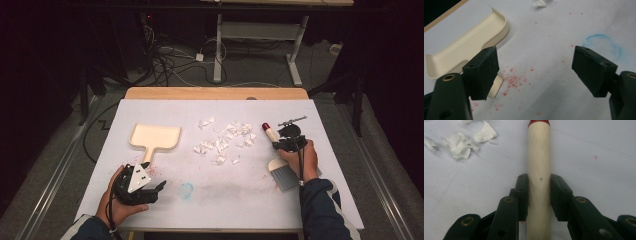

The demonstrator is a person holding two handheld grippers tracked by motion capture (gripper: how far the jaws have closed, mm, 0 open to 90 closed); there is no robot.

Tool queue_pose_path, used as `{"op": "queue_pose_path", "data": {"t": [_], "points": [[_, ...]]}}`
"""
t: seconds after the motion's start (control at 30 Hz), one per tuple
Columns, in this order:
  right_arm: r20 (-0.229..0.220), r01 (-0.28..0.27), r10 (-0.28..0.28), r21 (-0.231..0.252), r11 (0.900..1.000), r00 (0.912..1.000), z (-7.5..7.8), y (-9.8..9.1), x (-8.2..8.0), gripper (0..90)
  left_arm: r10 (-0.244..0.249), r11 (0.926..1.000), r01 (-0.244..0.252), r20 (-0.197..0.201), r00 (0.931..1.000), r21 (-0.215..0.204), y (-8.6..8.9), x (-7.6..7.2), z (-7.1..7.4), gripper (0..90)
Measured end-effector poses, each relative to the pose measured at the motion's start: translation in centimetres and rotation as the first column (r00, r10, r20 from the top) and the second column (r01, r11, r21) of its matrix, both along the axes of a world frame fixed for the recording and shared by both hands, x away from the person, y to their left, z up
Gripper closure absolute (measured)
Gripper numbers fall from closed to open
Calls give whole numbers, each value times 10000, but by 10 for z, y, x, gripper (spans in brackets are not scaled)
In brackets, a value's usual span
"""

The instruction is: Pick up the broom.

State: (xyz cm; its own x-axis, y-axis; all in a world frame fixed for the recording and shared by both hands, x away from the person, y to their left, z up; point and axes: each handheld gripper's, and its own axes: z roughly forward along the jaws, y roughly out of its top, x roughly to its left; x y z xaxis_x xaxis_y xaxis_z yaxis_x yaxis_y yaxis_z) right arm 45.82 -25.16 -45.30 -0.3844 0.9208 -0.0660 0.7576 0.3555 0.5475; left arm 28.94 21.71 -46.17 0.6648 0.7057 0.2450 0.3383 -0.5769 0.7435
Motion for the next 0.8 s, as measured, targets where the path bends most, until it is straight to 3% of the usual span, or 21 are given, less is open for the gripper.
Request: {"op": "queue_pose_path", "data": {"t": [0.1, 0.23, 0.33, 0.5, 0.63, 0.67, 0.77, 0.8], "points": [[480, -7, 5, 42, 10000, 9988, 6, -2, -4, 711, 26, 10000, -26, 5, 10000, -48, -1, 1, 0, 212], [1318, -35, -31, 496, 9988, 9913, 19, -9, -14, 711, 0, 9999, -1, -60, 10000, -157, -2, 1, 1, 212], [1995, -219, 35, 898, 9957, 9799, 30, -13, -24, 713, -3, 9985, -10, -227, 9997, -542, -6, 3, 4, 216], [2935, -547, 138, 1318, 9898, 9559, 52, -15, -46, 713, -687, 9881, 614, -475, 9965, -1409, -29, 8, 20, 223], [3603, -801, 120, 1746, 9814, 9327, 69, -13, -63, 713, -1496, 9721, 1383, -466, 9877, -1895, -64, 9, 32, 222], [3836, -934, 150, 1866, 9780, 9234, 74, -12, -68, 712, -1496, 9721, 1383, -466, 9877, -1895, -64, 9, 32, 223], [4245, -1153, 153, 2109, 9707, 9053, 82, -5, -79, 712, -2304, 9459, 2166, -302, 9726, -2418, -102, 12, 49, 227], [4391, -1219, 142, 2181, 9683, 8983, 85, -2, -83, 712, -2681, 9280, 2508, -262, 9630, -2757, -116, 14, 54, 235]]}}
